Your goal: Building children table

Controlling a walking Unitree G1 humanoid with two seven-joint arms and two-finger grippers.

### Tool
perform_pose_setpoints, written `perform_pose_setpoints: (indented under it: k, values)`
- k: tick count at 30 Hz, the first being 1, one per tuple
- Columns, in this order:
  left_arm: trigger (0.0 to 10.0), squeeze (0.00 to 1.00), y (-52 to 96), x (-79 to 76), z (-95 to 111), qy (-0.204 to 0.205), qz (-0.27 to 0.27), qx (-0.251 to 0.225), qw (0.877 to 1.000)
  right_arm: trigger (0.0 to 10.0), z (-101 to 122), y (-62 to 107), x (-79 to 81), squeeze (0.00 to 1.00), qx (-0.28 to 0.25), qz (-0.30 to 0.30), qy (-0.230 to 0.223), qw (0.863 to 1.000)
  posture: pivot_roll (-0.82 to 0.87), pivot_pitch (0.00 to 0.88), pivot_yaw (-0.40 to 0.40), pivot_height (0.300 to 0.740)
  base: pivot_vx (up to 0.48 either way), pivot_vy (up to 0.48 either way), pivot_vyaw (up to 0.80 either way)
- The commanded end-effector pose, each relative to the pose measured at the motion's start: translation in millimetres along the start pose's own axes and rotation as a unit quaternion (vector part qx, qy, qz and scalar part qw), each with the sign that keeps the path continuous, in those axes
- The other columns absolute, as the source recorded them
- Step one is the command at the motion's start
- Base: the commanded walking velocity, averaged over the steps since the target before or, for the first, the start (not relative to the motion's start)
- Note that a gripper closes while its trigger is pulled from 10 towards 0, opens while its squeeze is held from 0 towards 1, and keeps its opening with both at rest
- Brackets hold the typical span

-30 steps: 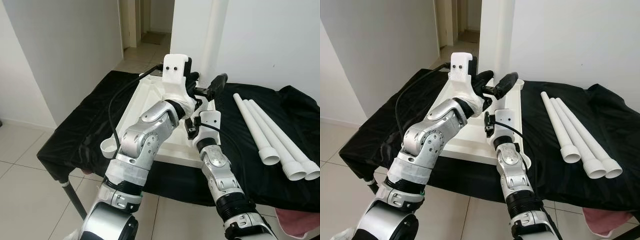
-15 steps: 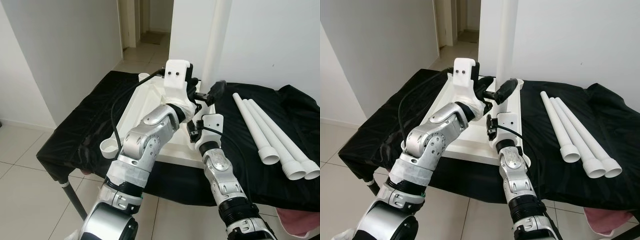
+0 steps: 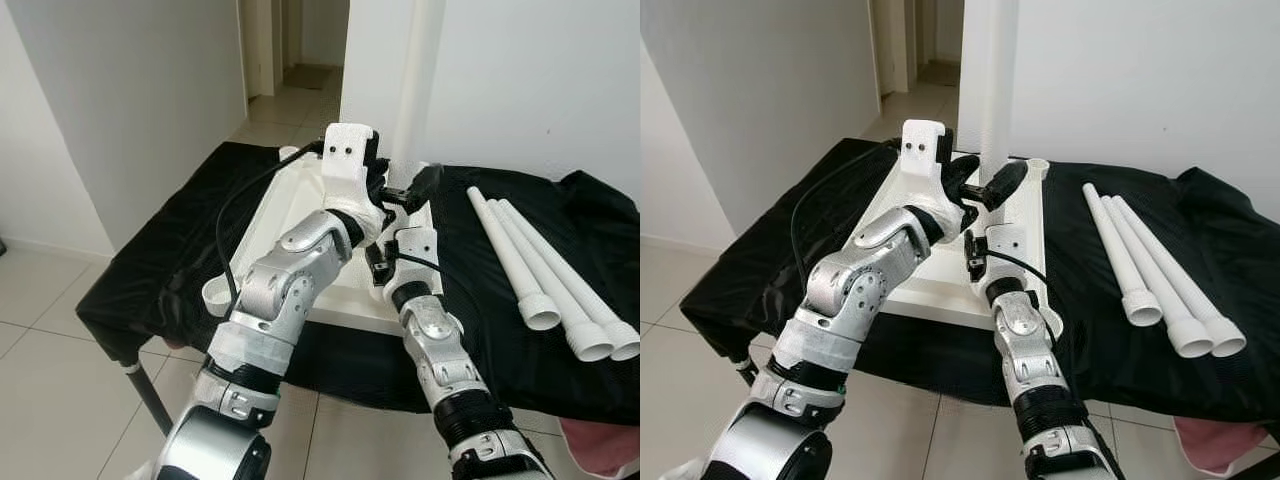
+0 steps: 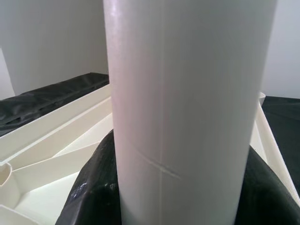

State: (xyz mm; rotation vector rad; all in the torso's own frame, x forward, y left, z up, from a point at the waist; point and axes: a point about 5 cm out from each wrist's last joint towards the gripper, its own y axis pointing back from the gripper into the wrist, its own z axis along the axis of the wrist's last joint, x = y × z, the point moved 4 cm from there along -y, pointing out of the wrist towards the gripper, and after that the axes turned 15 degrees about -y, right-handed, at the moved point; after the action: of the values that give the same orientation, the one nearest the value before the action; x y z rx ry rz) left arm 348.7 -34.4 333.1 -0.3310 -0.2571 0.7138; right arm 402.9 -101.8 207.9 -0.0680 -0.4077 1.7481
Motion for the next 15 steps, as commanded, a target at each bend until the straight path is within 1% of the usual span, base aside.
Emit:
perform_pose_setpoints:
  k: [1,6,7,9,12,15]
  values:
    - [10.0,0.0,1.5,-4.9,3,-0.012,-0.013,-0.005,1.0,10.0,3,-3.6,4.7,0.0,-0.006,0.01,-0.004,1.0,0.11,0.054,-0.025,0.74,0.0,0.0,0.0]
    - [10.0,0.0,4.5,-2.3,0,-0.01,-0.009,0.001,1.0,10.0,2,-4.4,7.5,0.0,-0.005,0.014,-0.003,1.0,0.1,0.061,-0.018,0.74,0.0,0.0,0.0]
    - [10.0,0.0,4.7,-1.3,-3,-0.004,-0.006,0.006,1.0,10.0,3,-2.5,7.6,0.0,-0.007,0.012,-0.004,1.0,0.08,0.068,-0.004,0.74,0.0,0.0,0.0]
    - [10.0,0.0,4.8,-1.0,-3,-0.001,-0.006,0.006,1.0,10.0,3,-1.6,8.2,0.0,-0.008,0.013,-0.003,1.0,0.08,0.077,0.001,0.74,0.0,0.0,0.0]
    - [10.0,0.0,5.5,-1.9,-6,0.005,-0.01,0.013,1.0,10.0,3,1.0,5.9,0.0,-0.009,0.009,-0.007,1.0,0.08,0.083,0.004,0.74,0.0,0.0,0.0]
    - [10.0,0.0,6.9,-2.8,-8,0.001,-0.013,0.016,1.0,10.0,2,1.7,4.7,0.0,-0.01,0.007,-0.007,1.0,0.08,0.081,0.004,0.74,0.0,0.0,0.0]
